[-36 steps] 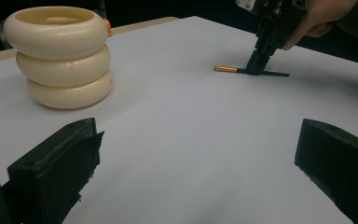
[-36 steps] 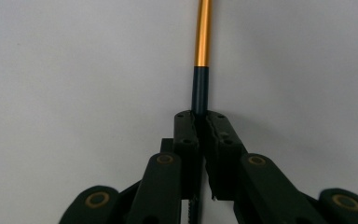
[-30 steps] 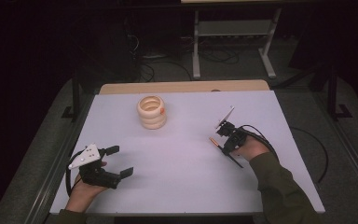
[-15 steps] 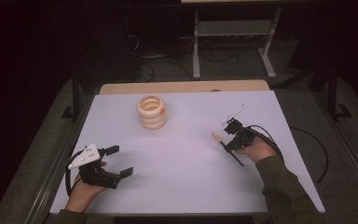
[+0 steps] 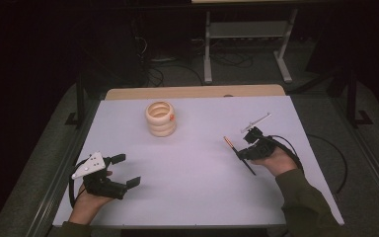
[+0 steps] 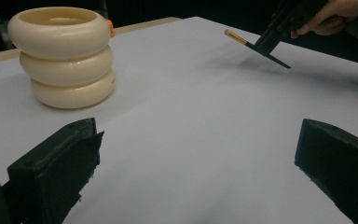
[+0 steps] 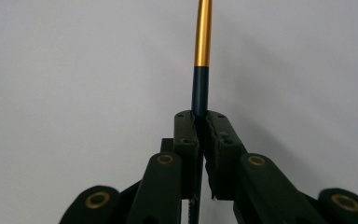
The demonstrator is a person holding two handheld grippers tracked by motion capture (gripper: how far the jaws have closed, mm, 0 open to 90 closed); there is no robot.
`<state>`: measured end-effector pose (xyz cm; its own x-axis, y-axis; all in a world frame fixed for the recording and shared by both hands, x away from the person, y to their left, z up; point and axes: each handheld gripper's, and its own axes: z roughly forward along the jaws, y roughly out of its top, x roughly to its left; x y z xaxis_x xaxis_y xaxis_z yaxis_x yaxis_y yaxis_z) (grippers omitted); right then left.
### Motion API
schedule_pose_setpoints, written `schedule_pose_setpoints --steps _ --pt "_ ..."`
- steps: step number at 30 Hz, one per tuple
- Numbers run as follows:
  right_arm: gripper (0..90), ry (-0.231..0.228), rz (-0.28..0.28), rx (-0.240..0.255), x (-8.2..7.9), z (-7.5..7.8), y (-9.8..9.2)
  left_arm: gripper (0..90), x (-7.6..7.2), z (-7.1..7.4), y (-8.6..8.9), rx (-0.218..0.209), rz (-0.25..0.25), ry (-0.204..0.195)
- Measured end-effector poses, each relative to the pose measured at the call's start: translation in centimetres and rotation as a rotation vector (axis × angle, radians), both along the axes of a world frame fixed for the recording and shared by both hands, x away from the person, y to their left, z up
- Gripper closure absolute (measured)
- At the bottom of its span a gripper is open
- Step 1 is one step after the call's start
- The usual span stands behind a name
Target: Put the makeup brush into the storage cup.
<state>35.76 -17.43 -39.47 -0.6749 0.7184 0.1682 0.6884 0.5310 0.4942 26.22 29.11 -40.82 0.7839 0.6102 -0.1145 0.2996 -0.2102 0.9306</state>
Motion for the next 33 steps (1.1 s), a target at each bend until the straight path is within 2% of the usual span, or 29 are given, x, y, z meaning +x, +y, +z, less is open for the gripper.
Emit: schedule_pose_setpoints --steps 7,20,21,23,24,26,33 --pt "82.9 -0.077 0.035 0.060 -0.7 0.3 -0.1 0.0 0.0 0.0 0.0 -0.003 0.002 0.004" --pt "83.0 -0.142 0.043 0.184 -1.9 0.5 -0.8 0.0 0.0 0.0 0.0 -0.005 0.004 0.004" --pt "83.0 -0.163 0.056 0.189 -1.9 0.5 -1.0 0.0 0.0 0.0 0.0 -0.003 0.003 0.004" --pt "83.0 -0.167 0.051 0.227 -2.2 0.7 -1.1 0.0 0.0 0.1 0.0 0.003 0.001 0.002" --pt "83.0 -0.167 0.051 0.227 -2.2 0.7 -1.1 0.0 0.0 0.1 0.0 0.003 0.001 0.002" --pt "83.1 -0.189 0.055 0.269 -2.4 0.7 -1.4 0.0 0.0 0.1 0.0 0.005 -0.001 0.001" --pt "83.1 -0.224 0.061 0.336 -2.9 0.8 -2.1 0.0 0.0 0.0 -0.1 0.003 -0.002 0.002"
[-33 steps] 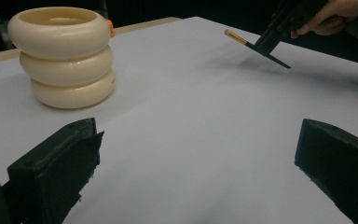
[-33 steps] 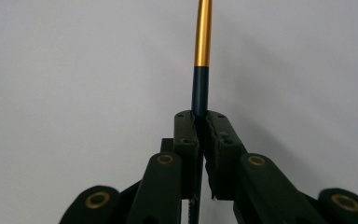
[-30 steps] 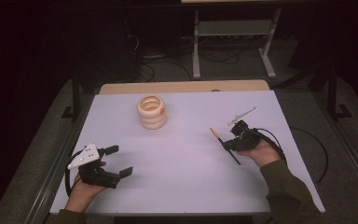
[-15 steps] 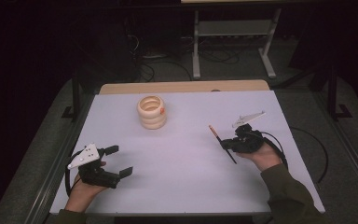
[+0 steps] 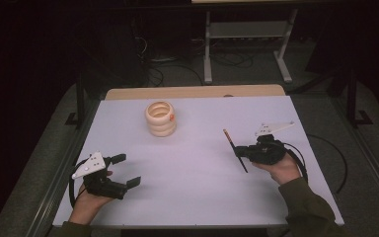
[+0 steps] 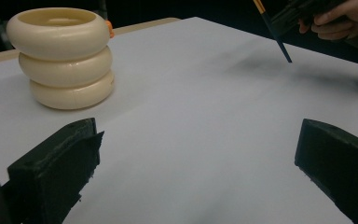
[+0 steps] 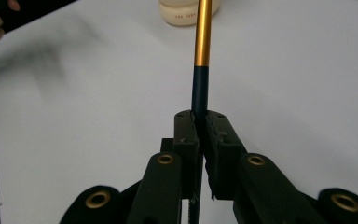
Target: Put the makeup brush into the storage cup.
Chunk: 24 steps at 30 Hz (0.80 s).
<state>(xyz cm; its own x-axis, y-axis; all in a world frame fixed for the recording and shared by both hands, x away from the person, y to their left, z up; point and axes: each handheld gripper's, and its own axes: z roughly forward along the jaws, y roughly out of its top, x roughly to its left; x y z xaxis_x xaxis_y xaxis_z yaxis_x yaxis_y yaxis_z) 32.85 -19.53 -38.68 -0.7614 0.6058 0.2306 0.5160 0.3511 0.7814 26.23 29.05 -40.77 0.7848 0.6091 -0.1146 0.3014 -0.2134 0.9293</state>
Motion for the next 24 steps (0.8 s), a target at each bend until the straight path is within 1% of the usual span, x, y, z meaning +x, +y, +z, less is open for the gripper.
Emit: schedule_pose_setpoints --steps 1,3,6,7,8,10,13,14,15,17,18,19,20,22,24 --pt "83.1 -0.013 0.005 0.016 0.0 0.1 -0.1 0.0 0.0 0.0 0.0 0.001 -0.002 -0.001" --pt "83.1 -0.021 0.008 0.051 -0.2 0.3 -0.3 0.0 0.0 0.1 -0.1 0.003 -0.003 0.001" --pt "83.1 -0.039 0.012 0.085 -0.3 0.4 -0.4 0.0 0.0 0.2 -0.1 0.013 -0.007 0.000" --pt "83.1 -0.042 0.009 0.090 -0.3 0.4 -0.3 0.0 0.1 0.2 -0.2 0.013 -0.006 0.001" --pt "83.1 -0.049 0.011 0.093 -0.3 0.4 -0.3 0.0 0.1 0.3 -0.3 0.002 -0.007 -0.001" --pt "83.1 -0.051 0.013 0.099 -0.3 0.4 -0.2 0.0 0.2 0.5 -0.3 0.008 -0.010 -0.003" --pt "83.1 -0.049 0.023 0.101 -0.4 0.4 0.0 0.0 0.3 0.9 -0.6 0.004 -0.014 -0.005" --pt "83.1 -0.054 0.024 0.102 -0.4 0.4 0.0 0.0 0.3 1.1 -0.7 0.011 -0.018 -0.007" --pt "83.1 -0.054 0.027 0.108 -0.4 0.4 0.1 0.0 0.4 1.2 -0.8 -0.002 -0.018 -0.008" --pt "83.1 -0.061 0.031 0.109 -0.5 0.4 0.2 0.0 0.6 1.5 -1.0 -0.002 -0.026 -0.010" --pt "83.1 -0.063 0.034 0.112 -0.5 0.4 0.3 0.0 0.6 1.6 -1.2 -0.011 -0.022 -0.007" --pt "83.1 -0.071 0.034 0.117 -0.5 0.5 0.3 0.0 0.7 1.8 -1.3 -0.006 -0.029 -0.007" --pt "83.1 -0.069 0.033 0.121 -0.6 0.5 0.3 0.0 0.8 1.9 -1.4 -0.013 -0.032 -0.009" --pt "83.1 -0.072 0.034 0.126 -0.6 0.6 0.3 0.0 0.9 2.0 -1.6 -0.013 -0.032 -0.006" --pt "83.1 -0.073 0.038 0.134 -0.6 0.6 0.3 0.0 1.3 2.3 -2.1 -0.015 -0.032 -0.008"
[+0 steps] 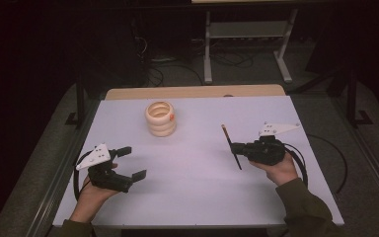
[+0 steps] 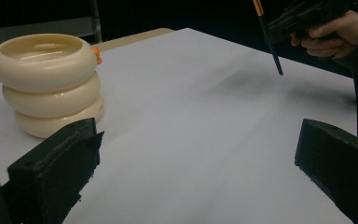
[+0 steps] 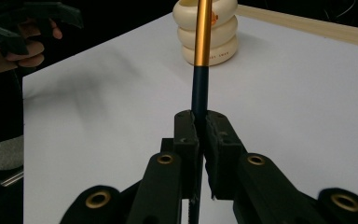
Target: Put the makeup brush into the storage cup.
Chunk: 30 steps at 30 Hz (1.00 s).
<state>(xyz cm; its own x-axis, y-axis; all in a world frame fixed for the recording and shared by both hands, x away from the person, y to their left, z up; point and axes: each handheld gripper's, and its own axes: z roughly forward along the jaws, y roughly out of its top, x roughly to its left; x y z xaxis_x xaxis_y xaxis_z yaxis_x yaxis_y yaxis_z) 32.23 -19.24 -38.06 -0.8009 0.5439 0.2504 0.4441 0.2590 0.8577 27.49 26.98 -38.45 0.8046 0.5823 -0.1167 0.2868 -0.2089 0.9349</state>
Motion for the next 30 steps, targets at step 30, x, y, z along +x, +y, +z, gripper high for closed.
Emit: schedule_pose_setpoints --steps 30 --pt "83.1 -0.043 0.050 0.030 -0.4 0.2 2.0 0.0 2.7 1.7 -5.0 -0.030 -0.088 -0.015"
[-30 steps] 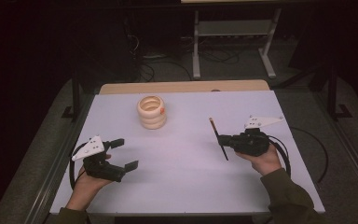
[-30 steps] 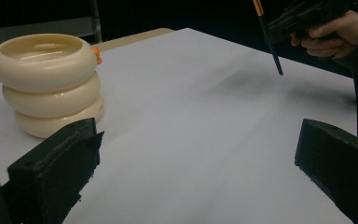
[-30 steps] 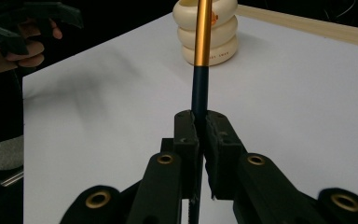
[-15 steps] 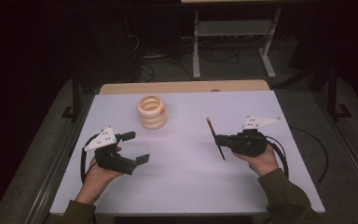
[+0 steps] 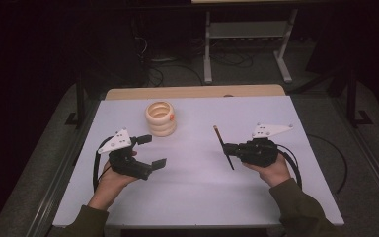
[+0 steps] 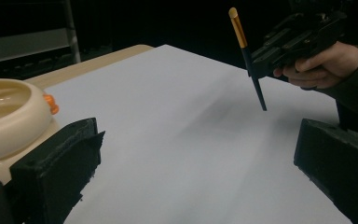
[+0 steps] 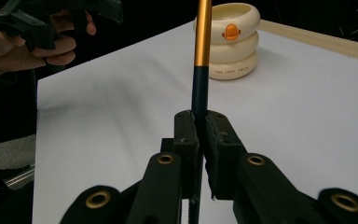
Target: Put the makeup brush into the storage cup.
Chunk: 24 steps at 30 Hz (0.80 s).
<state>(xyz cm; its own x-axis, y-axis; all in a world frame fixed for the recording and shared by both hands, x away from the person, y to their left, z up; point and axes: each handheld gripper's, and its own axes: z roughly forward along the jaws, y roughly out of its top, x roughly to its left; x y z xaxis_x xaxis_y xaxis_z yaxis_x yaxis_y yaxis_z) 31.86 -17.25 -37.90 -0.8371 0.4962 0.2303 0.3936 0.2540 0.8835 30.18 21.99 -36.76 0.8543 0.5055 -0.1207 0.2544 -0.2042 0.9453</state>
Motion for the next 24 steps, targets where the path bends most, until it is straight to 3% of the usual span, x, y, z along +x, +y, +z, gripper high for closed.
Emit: schedule_pose_setpoints --steps 3,8,11,24 --pt "83.1 -0.003 0.007 -0.005 -0.1 0.0 0.3 6.1 0.1 0.1 -0.4 -0.007 -0.014 -0.007" --pt "83.1 -0.007 0.020 -0.004 -0.3 0.0 0.8 6.4 0.4 0.1 -1.0 -0.006 -0.024 -0.008" --pt "83.1 -0.007 0.026 -0.005 -0.4 0.0 0.9 12.8 0.5 0.1 -1.4 -0.009 -0.036 -0.014" --pt "83.1 -0.025 0.059 -0.001 -0.8 0.2 2.1 19.8 0.9 0.4 -3.8 -0.018 -0.076 -0.019"
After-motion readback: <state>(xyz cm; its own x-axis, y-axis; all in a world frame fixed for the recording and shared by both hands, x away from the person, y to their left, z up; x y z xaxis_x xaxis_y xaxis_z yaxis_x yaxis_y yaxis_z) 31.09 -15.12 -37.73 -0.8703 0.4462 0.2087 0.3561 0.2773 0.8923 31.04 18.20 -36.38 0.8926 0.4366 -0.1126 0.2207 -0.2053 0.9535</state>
